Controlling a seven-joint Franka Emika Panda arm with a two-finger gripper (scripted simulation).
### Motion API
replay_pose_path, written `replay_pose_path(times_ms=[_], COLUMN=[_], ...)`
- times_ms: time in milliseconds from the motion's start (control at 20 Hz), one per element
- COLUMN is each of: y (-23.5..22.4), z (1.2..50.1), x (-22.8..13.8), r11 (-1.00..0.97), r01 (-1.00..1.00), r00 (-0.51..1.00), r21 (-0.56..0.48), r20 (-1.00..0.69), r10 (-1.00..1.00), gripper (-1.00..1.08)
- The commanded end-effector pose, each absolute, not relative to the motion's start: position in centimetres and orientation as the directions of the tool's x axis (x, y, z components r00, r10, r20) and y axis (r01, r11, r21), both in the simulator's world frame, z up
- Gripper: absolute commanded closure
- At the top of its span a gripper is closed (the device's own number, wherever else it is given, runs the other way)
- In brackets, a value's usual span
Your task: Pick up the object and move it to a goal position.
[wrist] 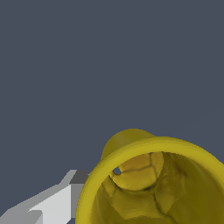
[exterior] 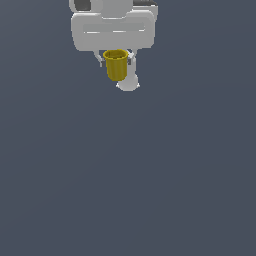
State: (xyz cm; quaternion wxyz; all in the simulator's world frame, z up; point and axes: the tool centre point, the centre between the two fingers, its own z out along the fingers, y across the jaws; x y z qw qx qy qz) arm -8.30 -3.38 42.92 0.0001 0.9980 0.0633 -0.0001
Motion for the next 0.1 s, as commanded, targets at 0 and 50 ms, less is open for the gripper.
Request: replay_pose_path(times_ms=[0, 50], y=[-3.34, -3.34], z=[43.32, 43.34], x=[-8.3, -8.3], r11=[-0.992, -0.992], r01=[0.126, 0.126], r00=[0.992, 0.992], r21=[0.0, 0.0], r20=[0.0, 0.0], r10=[0.126, 0.126], gripper=[1.08, 1.08])
